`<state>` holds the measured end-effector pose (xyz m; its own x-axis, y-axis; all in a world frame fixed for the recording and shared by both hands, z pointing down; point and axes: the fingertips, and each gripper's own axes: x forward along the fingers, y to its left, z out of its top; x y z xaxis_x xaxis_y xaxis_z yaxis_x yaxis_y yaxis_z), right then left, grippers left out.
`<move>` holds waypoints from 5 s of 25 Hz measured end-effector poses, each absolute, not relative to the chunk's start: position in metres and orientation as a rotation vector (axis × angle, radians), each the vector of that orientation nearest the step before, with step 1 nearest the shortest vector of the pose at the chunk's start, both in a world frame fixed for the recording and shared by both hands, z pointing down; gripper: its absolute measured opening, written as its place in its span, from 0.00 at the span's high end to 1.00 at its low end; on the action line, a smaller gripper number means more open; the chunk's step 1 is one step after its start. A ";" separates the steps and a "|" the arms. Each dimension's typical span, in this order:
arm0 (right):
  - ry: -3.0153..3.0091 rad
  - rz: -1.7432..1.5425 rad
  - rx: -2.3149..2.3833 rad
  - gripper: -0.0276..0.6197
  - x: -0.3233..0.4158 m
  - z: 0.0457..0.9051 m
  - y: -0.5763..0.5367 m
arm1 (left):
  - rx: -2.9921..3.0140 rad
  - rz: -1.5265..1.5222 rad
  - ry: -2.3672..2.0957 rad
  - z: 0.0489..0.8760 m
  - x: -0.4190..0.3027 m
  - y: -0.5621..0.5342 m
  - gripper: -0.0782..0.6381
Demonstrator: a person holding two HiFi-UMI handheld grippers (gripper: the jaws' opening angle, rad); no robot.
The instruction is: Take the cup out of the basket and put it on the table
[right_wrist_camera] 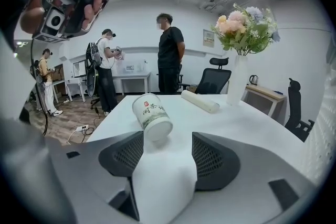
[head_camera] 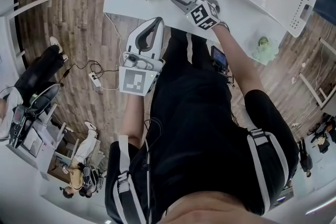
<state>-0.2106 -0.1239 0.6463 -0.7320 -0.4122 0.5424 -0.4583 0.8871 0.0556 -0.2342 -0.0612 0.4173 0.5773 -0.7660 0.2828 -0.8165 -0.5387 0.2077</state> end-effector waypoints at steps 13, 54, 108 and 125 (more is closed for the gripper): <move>-2.512 0.111 0.647 0.52 -0.205 0.633 -0.128 | 2.496 0.239 -1.311 0.419 -0.234 -0.068 0.87; -2.643 0.080 1.083 0.71 -0.101 0.429 -0.082 | 2.712 0.088 -1.132 0.374 -0.151 -0.076 0.86; -1.874 -0.148 0.216 0.70 0.153 0.552 -0.177 | 2.800 0.208 -0.709 0.386 0.031 -0.072 0.86; -1.506 -0.203 -0.242 0.63 0.151 0.648 -0.215 | 2.790 0.226 -0.670 0.408 0.009 -0.078 0.86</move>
<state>0.1508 -0.2153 0.6481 0.0557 0.0168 0.9983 0.2808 0.9593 -0.0318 0.0089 -0.0781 0.4075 0.8813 -0.4234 0.2099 -0.4642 -0.8589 0.2164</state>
